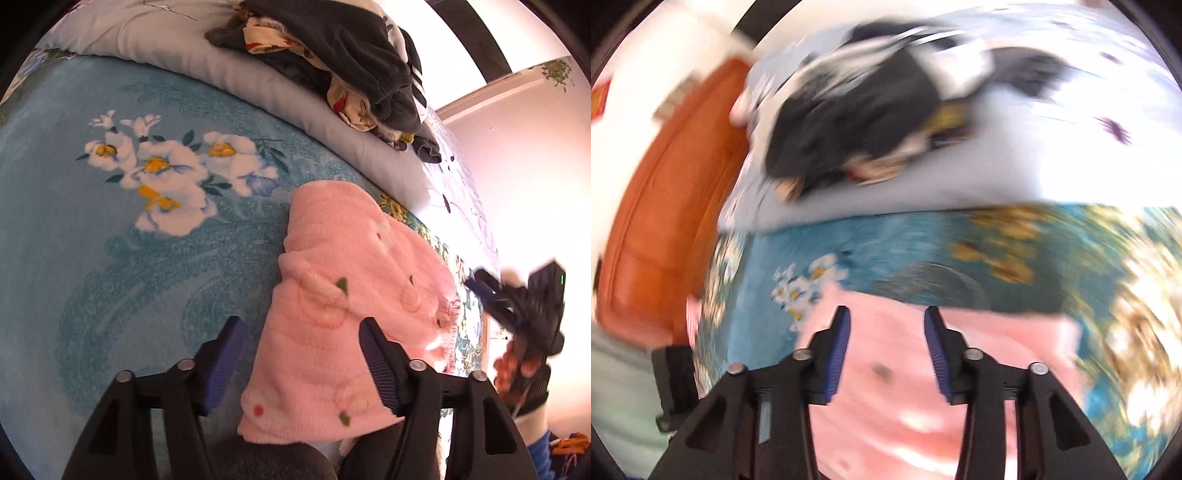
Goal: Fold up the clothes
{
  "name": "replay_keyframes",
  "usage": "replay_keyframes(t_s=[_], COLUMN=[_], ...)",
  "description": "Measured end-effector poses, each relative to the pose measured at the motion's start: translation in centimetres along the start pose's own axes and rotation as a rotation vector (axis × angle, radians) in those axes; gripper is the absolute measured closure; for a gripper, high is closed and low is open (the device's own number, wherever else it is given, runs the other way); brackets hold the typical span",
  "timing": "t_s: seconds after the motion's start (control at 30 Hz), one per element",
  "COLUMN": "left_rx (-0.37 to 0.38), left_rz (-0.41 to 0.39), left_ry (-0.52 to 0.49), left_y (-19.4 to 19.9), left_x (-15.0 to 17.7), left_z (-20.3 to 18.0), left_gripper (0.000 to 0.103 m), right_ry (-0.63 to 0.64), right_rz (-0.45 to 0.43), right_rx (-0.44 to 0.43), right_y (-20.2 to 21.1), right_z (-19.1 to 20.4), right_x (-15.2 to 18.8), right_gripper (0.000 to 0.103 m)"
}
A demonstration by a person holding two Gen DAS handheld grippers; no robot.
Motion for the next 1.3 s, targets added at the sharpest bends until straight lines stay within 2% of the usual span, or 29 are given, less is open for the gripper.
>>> replay_keyframes(t_s=[0.03,0.07,0.13,0.2,0.33,0.4,0.47,0.57,0.63,0.73,0.93,1.0,1.17,1.2,1.27,1.3], left_rx=[-0.004,-0.005,-0.002,0.007,0.030,0.039,0.043,0.045,0.045,0.047,0.085,0.077,0.044,0.039,0.026,0.016], left_rz=[0.012,0.030,0.070,0.109,0.167,0.191,0.204,0.225,0.223,0.211,0.172,0.172,0.165,0.162,0.155,0.150], left_ry=[-0.013,-0.025,-0.044,-0.052,-0.048,-0.044,-0.035,-0.023,-0.016,-0.012,-0.067,-0.088,-0.116,-0.120,-0.130,-0.138], left_y=[-0.3,-0.9,-2.2,-3.5,-5.7,-6.5,-6.9,-7.3,-7.3,-7.2,-6.6,-6.7,-6.8,-6.7,-6.5,-6.4], left_x=[-0.1,-0.3,-0.6,-0.4,-0.1,0.1,0.3,0.6,0.6,0.5,-0.1,-0.2,-0.6,-0.7,-0.7,-0.7], left_z=[0.3,0.4,0.2,-0.1,-0.4,-0.4,-0.2,0.4,0.7,0.8,-0.7,-1.1,-1.2,-1.2,-1.3,-1.3], left_gripper=[0.029,0.027,0.025,0.024,0.019,0.017,0.013,0.005,0.004,0.004,0.005,0.005,0.006,0.006,0.012,0.014], right_ry=[-0.039,-0.076,-0.150,-0.243,-0.376,-0.402,-0.421,-0.437,-0.442,-0.432,-0.447,-0.436,-0.426,-0.429,-0.434,-0.436], right_rz=[-0.012,-0.020,-0.030,-0.018,-0.006,0.001,-0.002,-0.013,-0.010,-0.023,-0.037,-0.029,0.017,0.024,0.036,0.043], right_rx=[0.020,0.043,0.066,0.008,-0.120,-0.159,-0.178,-0.200,-0.214,-0.253,-0.315,-0.353,-0.353,-0.352,-0.351,-0.351], right_y=[1.2,2.3,4.0,5.0,3.9,2.7,1.7,0.4,-0.6,-1.5,-1.8,-2.1,-3.3,-3.5,-3.9,-4.1], right_z=[-1.9,-3.7,-7.0,-9.2,-10.3,-10.3,-10.3,-10.6,-11.0,-11.0,-10.9,-10.3,-9.8,-9.7,-9.7,-9.7], right_x=[1.2,2.6,5.4,8.0,11.0,11.3,11.3,11.2,11.4,11.3,10.7,10.6,10.2,10.1,10.0,9.9], right_gripper=[0.058,0.049,0.037,0.031,0.030,0.028,0.021,0.021,0.020,0.011,0.010,0.010,0.011,0.014,0.028,0.031])
Point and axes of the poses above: each gripper's, at about its wrist camera, not at the fingertips, and y roughly against the way its jaws point, z to its left, x to its underside, the point moved 9 cm from there along -y, roughly the way its jaws point, and after that the axes turned 2 degrees about y, right-handed, at the moved point
